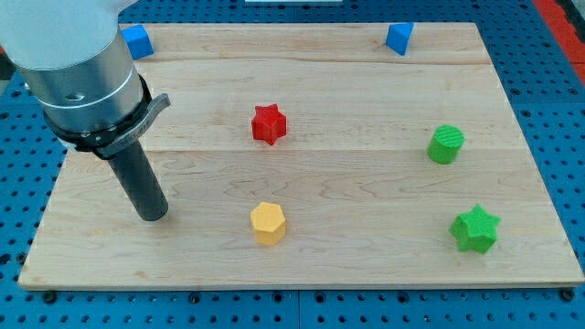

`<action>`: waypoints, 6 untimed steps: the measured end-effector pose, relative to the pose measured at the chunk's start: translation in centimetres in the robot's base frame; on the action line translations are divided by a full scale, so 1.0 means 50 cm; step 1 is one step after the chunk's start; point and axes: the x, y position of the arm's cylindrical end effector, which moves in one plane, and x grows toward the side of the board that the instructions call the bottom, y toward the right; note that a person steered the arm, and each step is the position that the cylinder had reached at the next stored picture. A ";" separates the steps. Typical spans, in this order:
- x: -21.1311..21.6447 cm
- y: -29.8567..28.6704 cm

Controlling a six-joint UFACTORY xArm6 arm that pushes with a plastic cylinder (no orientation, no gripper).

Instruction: Push the red star towards the bottom left side of the board

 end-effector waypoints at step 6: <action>-0.321 0.372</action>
